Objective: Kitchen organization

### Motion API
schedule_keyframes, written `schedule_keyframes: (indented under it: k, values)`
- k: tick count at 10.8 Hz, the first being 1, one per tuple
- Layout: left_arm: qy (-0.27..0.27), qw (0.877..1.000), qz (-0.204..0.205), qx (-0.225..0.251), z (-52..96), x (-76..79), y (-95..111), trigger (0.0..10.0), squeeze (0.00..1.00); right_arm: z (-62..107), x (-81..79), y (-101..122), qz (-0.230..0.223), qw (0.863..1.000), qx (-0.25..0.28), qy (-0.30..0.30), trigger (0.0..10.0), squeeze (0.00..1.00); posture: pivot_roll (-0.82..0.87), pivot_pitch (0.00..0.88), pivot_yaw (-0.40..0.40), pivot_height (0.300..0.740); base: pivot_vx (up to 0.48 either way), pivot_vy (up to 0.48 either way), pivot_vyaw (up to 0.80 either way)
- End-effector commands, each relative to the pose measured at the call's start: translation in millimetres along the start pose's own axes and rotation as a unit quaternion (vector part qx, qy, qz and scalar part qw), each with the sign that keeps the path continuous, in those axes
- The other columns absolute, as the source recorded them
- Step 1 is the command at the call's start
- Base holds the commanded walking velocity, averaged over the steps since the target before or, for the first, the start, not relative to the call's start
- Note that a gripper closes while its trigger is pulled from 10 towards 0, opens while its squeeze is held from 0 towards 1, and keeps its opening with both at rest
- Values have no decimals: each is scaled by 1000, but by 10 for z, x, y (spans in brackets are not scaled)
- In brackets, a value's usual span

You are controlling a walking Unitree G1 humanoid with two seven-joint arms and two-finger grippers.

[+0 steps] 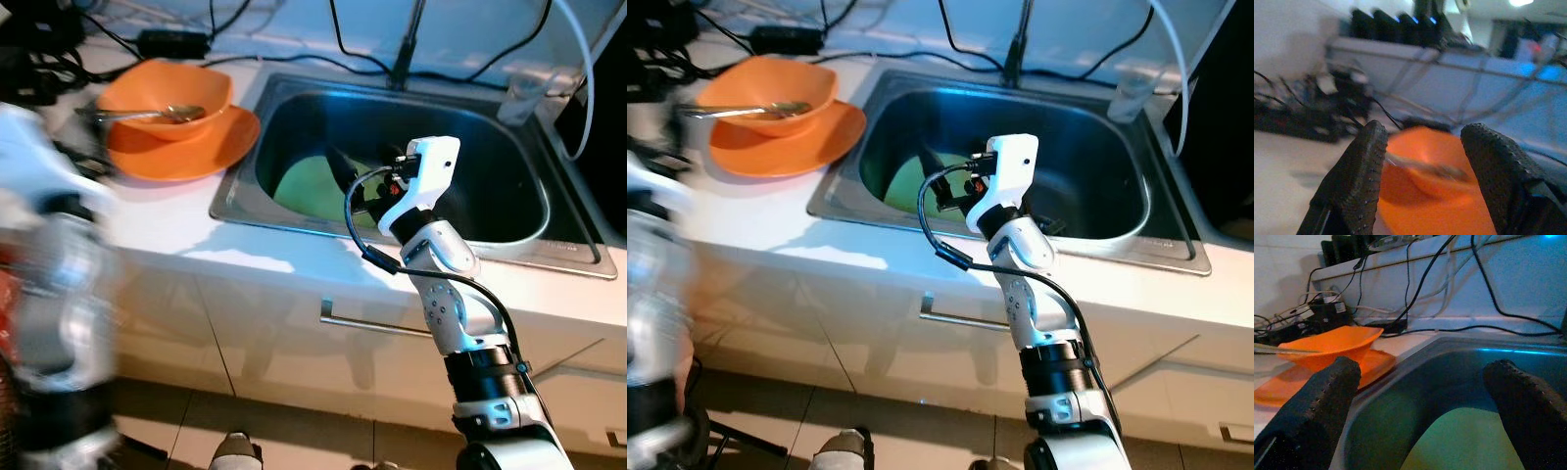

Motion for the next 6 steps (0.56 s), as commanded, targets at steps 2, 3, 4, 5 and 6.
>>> schedule_keyframes:
  k: [2, 3, 4, 5, 6]
  values:
    - [-36, 999, 8, -26, 95, 255, -116, 10000, 0, -23, 93, 93, 6, 999, 21, -29, 10000, 0, 131, 38, -26, 740, 0, 0, -231]
    - [-56, 997, 22, -43, 126, 398, -219, 10000, 0, -31, 138, 118, 7, 999, 24, -40, 10000, 0, 124, 28, -25, 740, 0, 0, -800]
    - [-61, 996, 31, -51, 132, 449, -253, 10000, 0, -28, 156, 130, 8, 999, 27, -43, 10000, 0, 117, 19, -23, 740, 0, 0, -800]
    - [-71, 995, 40, -55, 127, 513, -271, 10000, 0, -24, 167, 140, 11, 998, 31, -44, 10000, 0, 112, 12, -20, 740, 0, 0, 0]
    - [-76, 995, 44, -52, 107, 548, -257, 10000, 0, -20, 171, 146, 12, 998, 33, -46, 10000, 0, 109, 4, -17, 740, 0, 0, 0]
Point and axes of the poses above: a point about 5 cm out from each wrist's last joint towards the gripper, its own z axis pointing back from the gripper into the wrist, its own y axis along the axis of the wrist's last joint, x = y × z, the point moved 1 cm from there along -z, pointing out of the wrist towards the gripper, and after that the axes turned 8 degrees about -z, right-handed, at the moved point
